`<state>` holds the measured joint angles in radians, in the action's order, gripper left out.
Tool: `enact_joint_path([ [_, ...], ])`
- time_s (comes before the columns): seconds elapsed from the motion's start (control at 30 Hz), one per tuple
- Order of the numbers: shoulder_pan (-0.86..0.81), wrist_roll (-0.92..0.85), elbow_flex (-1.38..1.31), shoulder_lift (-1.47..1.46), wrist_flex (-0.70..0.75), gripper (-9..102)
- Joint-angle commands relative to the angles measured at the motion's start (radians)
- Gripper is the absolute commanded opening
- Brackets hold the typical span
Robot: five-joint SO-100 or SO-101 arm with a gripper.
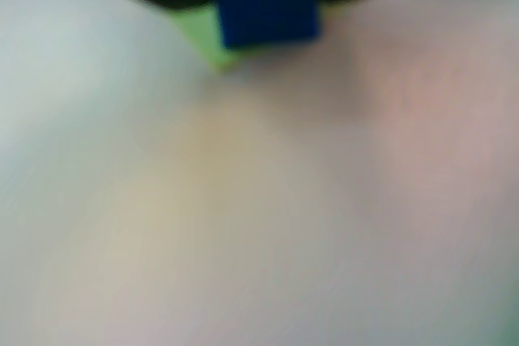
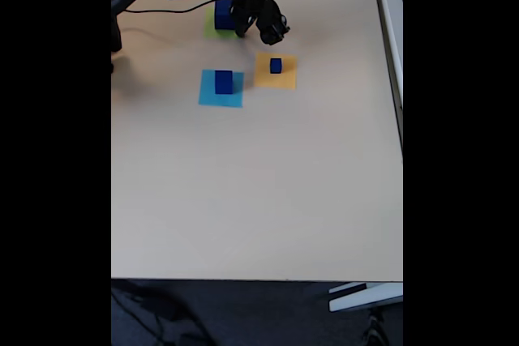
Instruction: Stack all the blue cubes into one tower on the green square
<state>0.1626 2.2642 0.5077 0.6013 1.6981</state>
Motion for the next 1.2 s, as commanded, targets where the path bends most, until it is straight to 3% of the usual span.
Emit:
enact_joint_path([
  [0.0,-0.02,-0.02,0.009,0.084,-0.002,0],
  [0.67,-0.005,-0.104,-0.081,0.189,-0.005,0],
  [1.17,0.025,-0.307,-0.089,0.354,0.003,0],
])
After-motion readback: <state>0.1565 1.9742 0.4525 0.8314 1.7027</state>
